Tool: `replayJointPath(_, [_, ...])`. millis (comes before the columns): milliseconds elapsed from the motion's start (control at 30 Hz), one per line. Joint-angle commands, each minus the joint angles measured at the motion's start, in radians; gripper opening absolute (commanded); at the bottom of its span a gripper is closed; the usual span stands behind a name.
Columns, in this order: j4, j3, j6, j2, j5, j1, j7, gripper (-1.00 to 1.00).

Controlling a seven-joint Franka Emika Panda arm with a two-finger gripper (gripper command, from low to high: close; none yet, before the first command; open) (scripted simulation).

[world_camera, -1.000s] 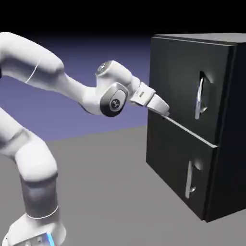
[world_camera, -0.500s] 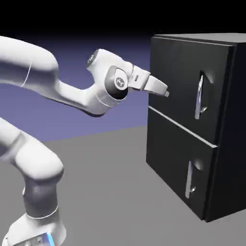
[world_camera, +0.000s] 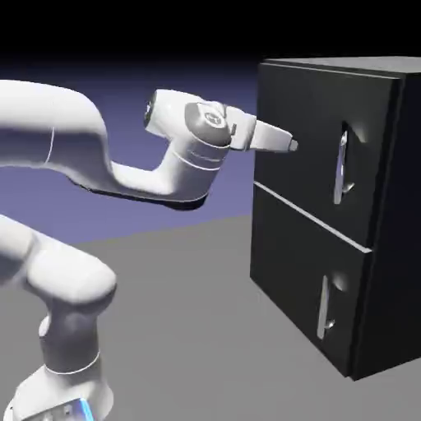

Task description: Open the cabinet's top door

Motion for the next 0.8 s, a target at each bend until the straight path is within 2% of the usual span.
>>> replayJointPath(0, [0.007, -0.017, -0.002, -0.007, -0.044, 0.014, 0.031, 1.0])
replayJointPath(767, [0.162, -0.402, -0.055, -0.17, -1.043, 0.346, 0.744, 1.0])
